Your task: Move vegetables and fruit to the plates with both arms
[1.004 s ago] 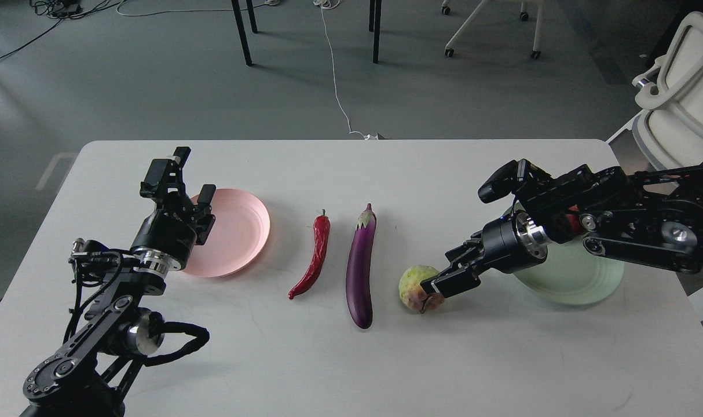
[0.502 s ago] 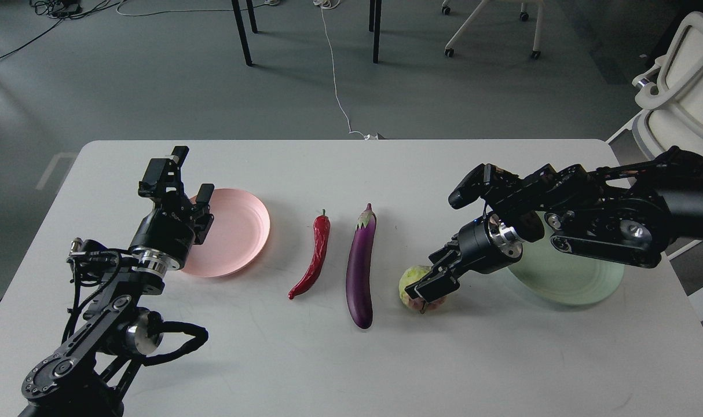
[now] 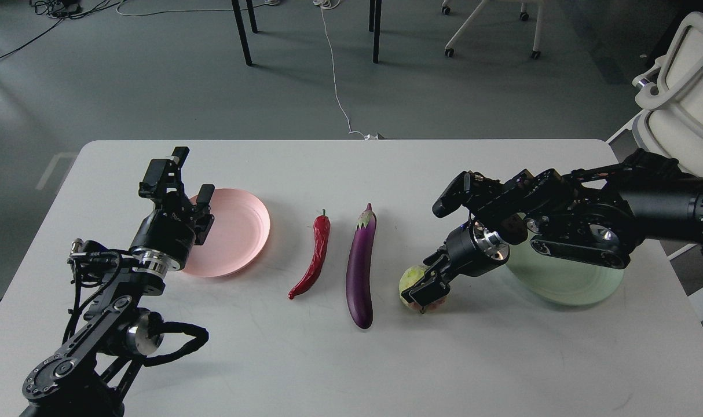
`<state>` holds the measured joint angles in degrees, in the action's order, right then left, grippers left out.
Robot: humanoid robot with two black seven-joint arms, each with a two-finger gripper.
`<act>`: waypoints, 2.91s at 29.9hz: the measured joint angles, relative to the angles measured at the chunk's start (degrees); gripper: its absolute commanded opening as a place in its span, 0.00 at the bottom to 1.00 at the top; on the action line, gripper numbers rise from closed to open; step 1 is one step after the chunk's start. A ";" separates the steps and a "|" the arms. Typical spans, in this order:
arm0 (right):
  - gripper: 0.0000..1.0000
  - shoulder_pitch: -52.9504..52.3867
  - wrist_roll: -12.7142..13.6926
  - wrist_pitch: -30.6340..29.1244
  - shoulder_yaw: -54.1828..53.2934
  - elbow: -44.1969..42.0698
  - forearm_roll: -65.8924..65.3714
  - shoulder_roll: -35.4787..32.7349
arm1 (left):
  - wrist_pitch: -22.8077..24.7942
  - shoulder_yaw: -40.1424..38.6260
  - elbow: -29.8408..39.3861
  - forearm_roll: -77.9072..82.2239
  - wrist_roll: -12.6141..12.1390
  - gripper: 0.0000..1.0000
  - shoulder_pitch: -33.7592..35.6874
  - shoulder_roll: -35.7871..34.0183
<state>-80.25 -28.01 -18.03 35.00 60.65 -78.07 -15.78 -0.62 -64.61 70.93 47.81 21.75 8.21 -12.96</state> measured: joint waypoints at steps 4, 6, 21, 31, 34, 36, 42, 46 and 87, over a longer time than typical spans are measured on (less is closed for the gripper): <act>0.42 0.00 -0.01 0.04 0.13 -0.04 0.07 0.12 | 0.00 0.00 0.00 0.00 0.24 0.98 -0.02 -0.11; 0.42 -0.24 0.00 0.03 0.16 -0.02 0.06 0.06 | 0.00 0.00 0.00 0.00 0.29 0.98 -0.03 -0.12; 0.45 -9.36 0.01 0.55 0.25 0.01 -9.34 -16.62 | 0.02 0.01 0.08 -0.01 0.31 0.98 0.03 -0.20; 0.73 -4.26 0.00 0.60 -0.11 0.94 -14.17 -26.31 | 0.02 0.28 0.01 0.01 -0.54 0.98 0.57 -0.28; 0.85 -2.28 0.00 0.74 -0.63 0.91 -14.17 -26.72 | -0.01 0.28 0.00 -0.18 -0.56 0.98 0.58 -1.12; 0.93 -1.26 0.01 0.78 -1.19 0.67 -14.17 -26.82 | -0.01 0.30 0.00 -0.29 -0.56 0.98 0.58 -1.49; 0.95 0.07 0.01 0.95 -4.36 0.58 -13.94 -28.10 | 0.77 0.70 0.00 -0.42 -0.64 0.98 0.69 -2.70; 0.95 0.78 0.01 1.29 -8.27 1.41 -12.03 -29.21 | 4.17 1.60 -0.01 -0.39 -0.64 0.98 1.33 -5.38; 0.94 46.98 0.01 -9.98 -63.91 -10.84 81.07 -25.86 | 16.70 42.48 -6.14 58.69 -5.55 0.98 38.67 -12.26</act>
<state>-33.27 -28.00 -28.01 -28.91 49.81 2.99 -41.64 16.09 -22.13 64.78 106.50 16.21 46.87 -25.22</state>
